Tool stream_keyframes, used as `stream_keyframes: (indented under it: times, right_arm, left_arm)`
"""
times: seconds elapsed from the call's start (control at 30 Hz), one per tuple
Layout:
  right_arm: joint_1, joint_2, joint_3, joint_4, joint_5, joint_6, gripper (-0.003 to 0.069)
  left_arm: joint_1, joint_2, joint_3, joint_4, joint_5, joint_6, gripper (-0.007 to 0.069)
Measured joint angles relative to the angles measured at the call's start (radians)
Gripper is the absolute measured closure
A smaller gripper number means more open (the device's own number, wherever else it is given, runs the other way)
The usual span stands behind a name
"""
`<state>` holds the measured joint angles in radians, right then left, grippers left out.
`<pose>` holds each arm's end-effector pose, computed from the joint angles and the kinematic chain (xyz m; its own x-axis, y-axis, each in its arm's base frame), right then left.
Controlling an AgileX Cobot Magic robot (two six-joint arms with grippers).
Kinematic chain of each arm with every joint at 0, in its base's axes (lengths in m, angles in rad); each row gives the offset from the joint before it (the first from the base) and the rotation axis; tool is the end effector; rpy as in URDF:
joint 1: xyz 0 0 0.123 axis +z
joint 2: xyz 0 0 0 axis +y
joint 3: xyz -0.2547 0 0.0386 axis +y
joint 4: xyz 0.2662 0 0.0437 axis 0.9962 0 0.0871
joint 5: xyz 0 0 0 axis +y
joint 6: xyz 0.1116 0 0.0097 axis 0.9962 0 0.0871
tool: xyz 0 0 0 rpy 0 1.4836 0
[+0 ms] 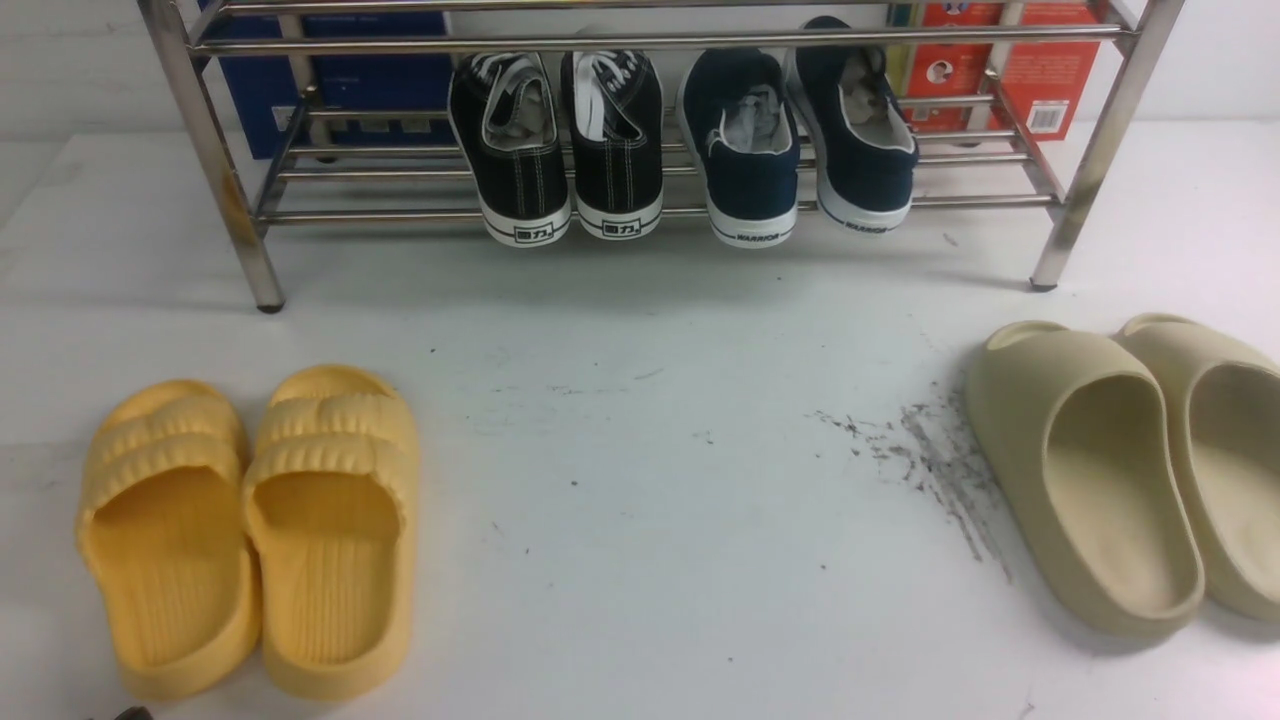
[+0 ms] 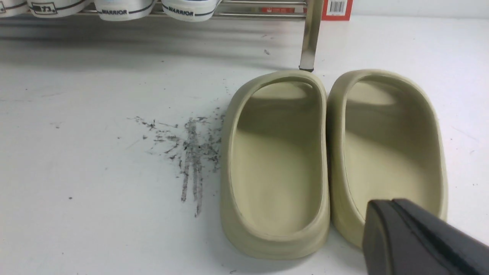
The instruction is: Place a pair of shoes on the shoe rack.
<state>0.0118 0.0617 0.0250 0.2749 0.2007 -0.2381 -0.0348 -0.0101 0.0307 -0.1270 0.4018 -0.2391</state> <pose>0.1268 0.0076 0.1762 -0.1936 0.0292 -0.9806 -0.0588 0.9974 0.0413 0.1174 -0.0096 0.1607 -0.3340 -0.3368 -0.8804 -0.0372 0.9380 -0.3447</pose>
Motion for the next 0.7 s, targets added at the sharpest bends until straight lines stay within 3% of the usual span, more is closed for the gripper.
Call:
stream_keyframes:
  times: [0.2, 0.33, 0.57, 0.7]
  right_arm:
    - [-0.001, -0.071, -0.002, -0.038, 0.161, 0.004, 0.0654]
    - [-0.001, -0.071, -0.006, -0.072, 0.181, 0.036, 0.0654]
    - [-0.001, -0.071, -0.008, -0.335, 0.182, 0.351, 0.0654]
    - [-0.001, -0.071, -0.008, -0.378, 0.182, 0.398, 0.0654]
  left_arm:
    - [0.000, 0.000, 0.000, 0.000, 0.000, 0.000, 0.0386]
    - [0.000, 0.000, 0.000, 0.001, 0.000, 0.000, 0.0386]
    - [0.000, 0.000, 0.000, 0.001, 0.000, 0.000, 0.0387]
    - [0.000, 0.000, 0.000, 0.001, 0.000, 0.000, 0.0387]
